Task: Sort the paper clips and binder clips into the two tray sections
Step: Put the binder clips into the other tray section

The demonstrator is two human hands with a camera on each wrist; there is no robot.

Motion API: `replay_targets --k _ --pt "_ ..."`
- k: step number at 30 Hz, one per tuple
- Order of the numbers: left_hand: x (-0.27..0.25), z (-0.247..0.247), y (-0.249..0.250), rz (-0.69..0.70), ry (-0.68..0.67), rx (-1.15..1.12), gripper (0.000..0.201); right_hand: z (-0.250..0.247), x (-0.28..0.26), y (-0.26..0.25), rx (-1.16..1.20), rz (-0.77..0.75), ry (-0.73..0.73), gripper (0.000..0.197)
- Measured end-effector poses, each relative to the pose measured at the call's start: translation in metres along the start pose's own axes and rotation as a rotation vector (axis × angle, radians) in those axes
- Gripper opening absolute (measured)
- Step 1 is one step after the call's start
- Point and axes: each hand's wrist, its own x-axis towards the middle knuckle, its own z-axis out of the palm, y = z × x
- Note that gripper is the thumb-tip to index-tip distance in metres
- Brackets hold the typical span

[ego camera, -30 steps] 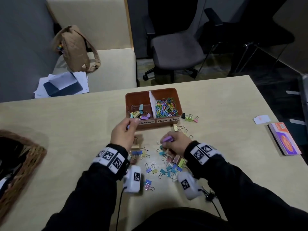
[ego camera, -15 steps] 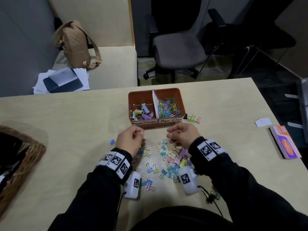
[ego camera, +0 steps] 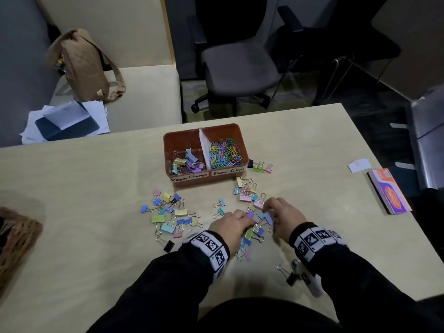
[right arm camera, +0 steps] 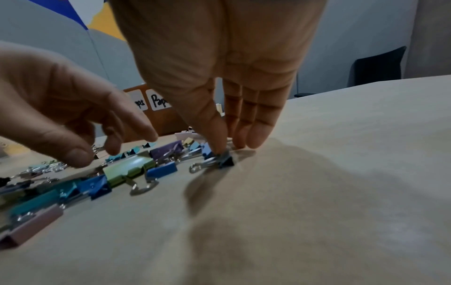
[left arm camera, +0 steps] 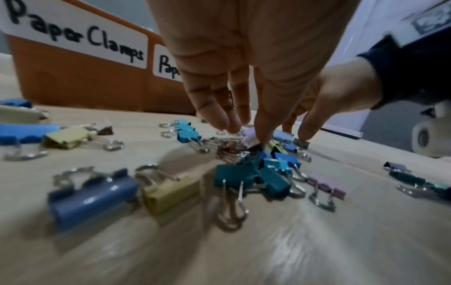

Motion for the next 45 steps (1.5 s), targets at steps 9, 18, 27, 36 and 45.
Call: replay_targets --k 9,18,27,36,45 --pt "0.001 -0.001 -0.002 -0.055 0.011 0.083 0.034 0.001 -0.004 0.003 -0.163 -0.137 -0.026 0.049" --pt "-0.012 0.000 -0.013 -0.177 0.038 0.004 0.024 -0.011 -0.004 0.008 0.111 0.041 0.056 0.031" --pt "-0.025 0.007 -0.020 -0.099 0.001 0.024 0.035 -0.024 -0.007 0.028 0.497 0.197 0.157 0.018" --pt "-0.024 0.009 -0.010 -0.219 0.018 0.041 0.027 -0.014 -0.028 0.038 0.496 0.259 0.100 0.019" --pt "-0.033 0.013 -0.011 -0.259 0.103 0.041 0.031 -0.022 -0.031 0.032 0.508 0.222 0.180 0.019"
